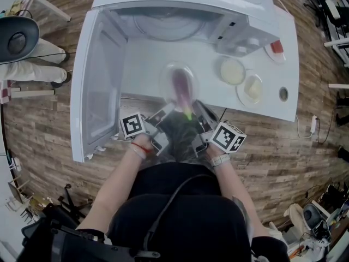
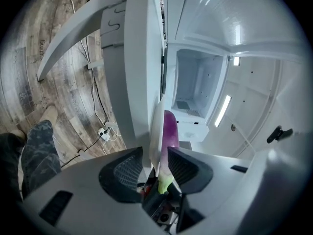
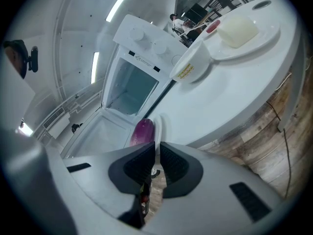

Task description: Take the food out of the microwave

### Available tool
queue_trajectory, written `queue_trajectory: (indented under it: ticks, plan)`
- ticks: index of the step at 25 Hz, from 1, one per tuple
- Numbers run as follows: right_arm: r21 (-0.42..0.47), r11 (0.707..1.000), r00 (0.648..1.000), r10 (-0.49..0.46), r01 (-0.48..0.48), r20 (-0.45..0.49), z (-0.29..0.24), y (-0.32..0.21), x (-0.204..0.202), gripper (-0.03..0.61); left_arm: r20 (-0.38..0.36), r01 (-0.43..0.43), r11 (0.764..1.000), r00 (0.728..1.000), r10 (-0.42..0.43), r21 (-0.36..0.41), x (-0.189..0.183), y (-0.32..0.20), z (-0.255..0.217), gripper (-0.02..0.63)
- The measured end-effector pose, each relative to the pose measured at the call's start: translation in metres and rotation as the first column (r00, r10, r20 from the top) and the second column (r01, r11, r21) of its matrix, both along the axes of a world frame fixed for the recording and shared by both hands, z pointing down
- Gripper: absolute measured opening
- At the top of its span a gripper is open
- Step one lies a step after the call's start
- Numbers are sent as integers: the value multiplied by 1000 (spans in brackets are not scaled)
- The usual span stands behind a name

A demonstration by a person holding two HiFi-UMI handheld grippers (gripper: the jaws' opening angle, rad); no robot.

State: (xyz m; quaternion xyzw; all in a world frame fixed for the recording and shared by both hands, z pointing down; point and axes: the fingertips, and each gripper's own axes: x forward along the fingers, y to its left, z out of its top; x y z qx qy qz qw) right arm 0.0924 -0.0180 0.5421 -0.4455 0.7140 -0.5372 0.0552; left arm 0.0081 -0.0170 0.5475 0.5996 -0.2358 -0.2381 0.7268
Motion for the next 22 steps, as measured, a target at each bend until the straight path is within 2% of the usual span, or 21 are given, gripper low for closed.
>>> queue_trajectory:
  ticks: [9,15,22]
  plan:
    - [2,1000,1000,5,-5,-2,0,-1,0,46,-21,-50,999,998,51,20,2,10,-3,155]
    - [7,1000,1000,16,-16,-9,0,-3,1,45,-115,-60,998,992,61,7,5,15,-12,149]
    - [8,1000,1000,20,-20,-8,0,-3,1,46,-109,-92,996,990,92,3,9,19,-11,146]
